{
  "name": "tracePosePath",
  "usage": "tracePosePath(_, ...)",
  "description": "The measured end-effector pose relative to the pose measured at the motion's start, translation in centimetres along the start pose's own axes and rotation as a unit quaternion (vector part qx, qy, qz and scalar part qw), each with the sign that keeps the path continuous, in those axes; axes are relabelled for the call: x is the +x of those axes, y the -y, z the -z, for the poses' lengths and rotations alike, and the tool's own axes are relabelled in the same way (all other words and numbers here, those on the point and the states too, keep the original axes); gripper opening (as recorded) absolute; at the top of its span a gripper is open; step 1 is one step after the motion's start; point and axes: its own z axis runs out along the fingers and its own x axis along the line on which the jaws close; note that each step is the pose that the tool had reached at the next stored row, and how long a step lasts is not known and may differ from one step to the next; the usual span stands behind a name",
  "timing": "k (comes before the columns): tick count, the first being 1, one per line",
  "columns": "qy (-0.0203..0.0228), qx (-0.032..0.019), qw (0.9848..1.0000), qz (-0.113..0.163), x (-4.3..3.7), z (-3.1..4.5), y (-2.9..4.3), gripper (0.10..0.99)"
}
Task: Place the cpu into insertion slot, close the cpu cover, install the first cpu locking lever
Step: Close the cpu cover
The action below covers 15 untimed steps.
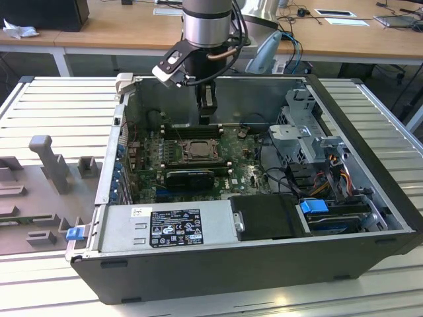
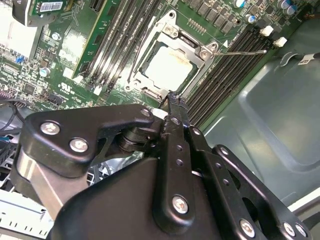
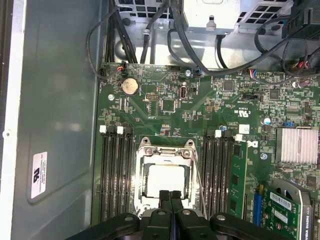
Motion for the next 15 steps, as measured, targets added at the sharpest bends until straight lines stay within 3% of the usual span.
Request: tracePosePath(15, 0.0001, 0.0001, 1.0, 0.0, -0.01, 0.05, -0.13, 0.106)
